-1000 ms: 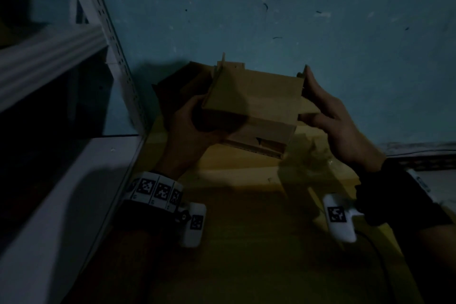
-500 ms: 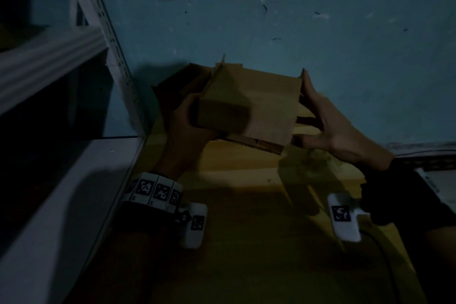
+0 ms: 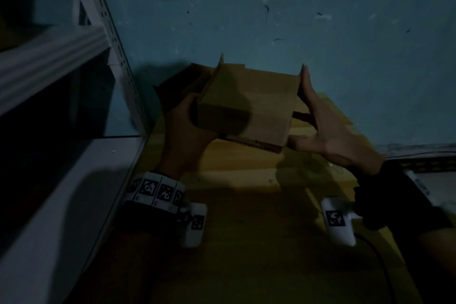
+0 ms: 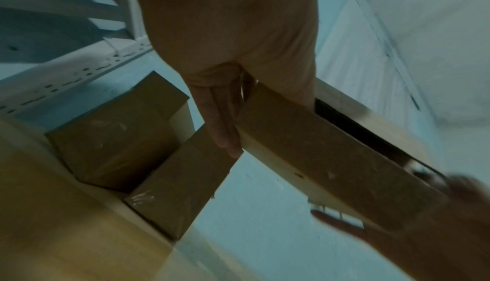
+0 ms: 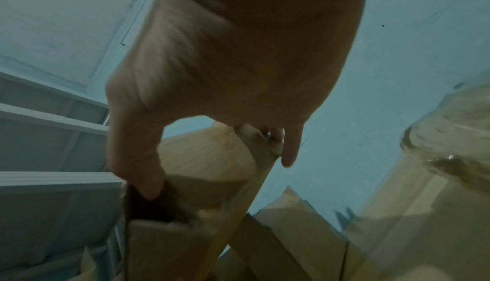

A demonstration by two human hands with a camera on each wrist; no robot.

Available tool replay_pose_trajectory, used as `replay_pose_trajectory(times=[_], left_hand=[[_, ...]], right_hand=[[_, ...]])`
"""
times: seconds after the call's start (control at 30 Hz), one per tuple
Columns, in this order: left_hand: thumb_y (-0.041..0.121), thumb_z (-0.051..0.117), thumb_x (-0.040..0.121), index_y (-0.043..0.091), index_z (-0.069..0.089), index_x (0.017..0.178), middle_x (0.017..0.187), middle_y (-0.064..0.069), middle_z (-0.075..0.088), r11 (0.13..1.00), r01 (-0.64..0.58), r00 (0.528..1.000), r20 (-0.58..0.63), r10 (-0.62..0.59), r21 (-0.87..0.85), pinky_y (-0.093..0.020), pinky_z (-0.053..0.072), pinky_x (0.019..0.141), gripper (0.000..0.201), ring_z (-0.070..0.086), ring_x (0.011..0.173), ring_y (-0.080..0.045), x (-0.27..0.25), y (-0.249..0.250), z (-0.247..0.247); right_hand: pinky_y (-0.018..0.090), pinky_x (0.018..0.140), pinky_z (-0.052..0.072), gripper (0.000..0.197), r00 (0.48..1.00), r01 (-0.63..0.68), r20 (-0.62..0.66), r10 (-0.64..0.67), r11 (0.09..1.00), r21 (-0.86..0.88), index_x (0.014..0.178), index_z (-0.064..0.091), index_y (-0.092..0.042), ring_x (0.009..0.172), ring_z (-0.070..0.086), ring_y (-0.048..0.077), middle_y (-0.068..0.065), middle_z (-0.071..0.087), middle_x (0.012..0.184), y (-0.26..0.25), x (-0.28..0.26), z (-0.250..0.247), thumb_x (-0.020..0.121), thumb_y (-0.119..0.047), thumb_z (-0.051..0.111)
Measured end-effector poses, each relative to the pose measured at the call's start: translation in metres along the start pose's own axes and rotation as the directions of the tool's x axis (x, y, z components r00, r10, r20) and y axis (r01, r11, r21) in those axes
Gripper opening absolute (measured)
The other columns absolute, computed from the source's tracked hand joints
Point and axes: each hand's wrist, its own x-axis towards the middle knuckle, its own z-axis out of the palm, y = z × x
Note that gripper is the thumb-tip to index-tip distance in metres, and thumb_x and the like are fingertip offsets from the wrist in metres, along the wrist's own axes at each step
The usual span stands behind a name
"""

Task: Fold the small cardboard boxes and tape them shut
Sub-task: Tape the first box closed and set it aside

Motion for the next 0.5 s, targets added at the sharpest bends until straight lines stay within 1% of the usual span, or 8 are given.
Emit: replay_pose_trajectory(times=[0.03,0.1,0.2,0.23,0.3,0.37,0.43,0.5], left_hand=[[0.046,0.078,0.060,0.043,0.056,0.109,0.110,0.018,0.063,1.000,-0.007,1.000,-0.003,0.007,0.011,-0.020,0.052,0.085,0.054,0.062,0.105,-0.003,-0.001,0.000,0.001],[0.045,0.078,0.061,0.043,0.056,0.108,0.106,0.023,0.061,0.999,-0.021,1.000,-0.016,0.021,0.026,-0.014,0.050,0.083,0.052,0.060,0.100,0.006,-0.003,0.002,0.005],[0.022,0.087,0.068,0.029,0.057,0.113,0.105,0.023,0.057,0.997,-0.063,0.998,-0.007,0.064,0.044,-0.003,0.045,0.079,0.056,0.056,0.094,0.018,-0.004,0.003,0.009],[0.017,0.088,0.068,0.027,0.055,0.114,0.104,0.024,0.056,0.996,-0.072,0.997,0.007,0.072,0.056,-0.001,0.044,0.077,0.057,0.054,0.093,0.021,-0.004,0.003,0.010],[0.015,0.090,0.065,0.030,0.052,0.112,0.103,0.026,0.052,0.994,-0.084,0.996,0.026,0.082,0.068,0.002,0.041,0.075,0.062,0.051,0.090,0.026,-0.004,0.002,0.012],[0.011,0.089,0.066,0.031,0.050,0.112,0.103,0.026,0.051,0.995,-0.087,0.996,0.039,0.085,0.048,0.003,0.040,0.074,0.064,0.050,0.089,0.029,-0.004,0.002,0.011],[0.018,0.091,0.062,0.030,0.052,0.114,0.105,0.025,0.054,0.998,-0.062,0.997,0.053,0.062,0.003,0.001,0.043,0.077,0.066,0.054,0.091,0.024,-0.002,0.002,0.009],[0.039,0.086,0.056,0.028,0.055,0.116,0.107,0.021,0.059,0.999,-0.033,0.997,0.069,0.035,-0.029,-0.007,0.048,0.081,0.069,0.059,0.096,0.013,-0.001,0.004,0.006]], right_hand=[[0.046,0.122,0.030,0.137,1.000,0.000,-0.016,0.000,1.000,-0.012,0.157,-0.022,-0.028,0.152,0.017,0.001,-0.013,0.006,0.169,-0.001,0.000,0.001,0.069,-0.045,0.082],[0.041,0.122,0.032,0.140,0.997,-0.002,-0.074,-0.001,0.999,-0.047,0.157,-0.021,-0.027,0.151,0.020,0.000,-0.013,0.008,0.169,-0.003,0.002,0.005,0.070,-0.048,0.086],[0.042,0.122,0.032,0.146,0.986,-0.004,-0.167,-0.015,0.994,-0.108,0.157,-0.022,-0.026,0.151,0.023,0.004,-0.011,0.011,0.169,-0.003,0.004,0.013,0.065,-0.058,0.088],[0.045,0.121,0.032,0.148,0.983,-0.009,-0.185,-0.014,0.993,-0.119,0.157,-0.023,-0.027,0.151,0.025,0.006,-0.010,0.013,0.168,-0.004,0.005,0.015,0.063,-0.064,0.086],[0.047,0.119,0.036,0.150,0.978,-0.032,-0.209,0.002,0.989,-0.143,0.156,-0.025,-0.029,0.146,0.037,0.010,-0.009,0.024,0.166,-0.005,0.006,0.019,0.060,-0.076,0.080],[0.042,0.115,0.040,0.150,0.974,-0.055,-0.226,0.015,0.983,-0.174,0.155,-0.026,-0.028,0.138,0.047,0.011,-0.007,0.034,0.161,-0.008,0.006,0.022,0.058,-0.084,0.073],[0.036,0.109,0.043,0.150,0.970,-0.063,-0.242,0.011,0.976,-0.207,0.156,-0.026,-0.024,0.133,0.051,0.012,-0.005,0.037,0.160,-0.010,0.004,0.026,0.058,-0.085,0.070],[0.035,0.105,0.046,0.150,0.964,-0.070,-0.264,0.008,0.972,-0.226,0.156,-0.026,-0.022,0.130,0.054,0.014,-0.004,0.039,0.159,-0.010,0.004,0.030,0.059,-0.083,0.071]])
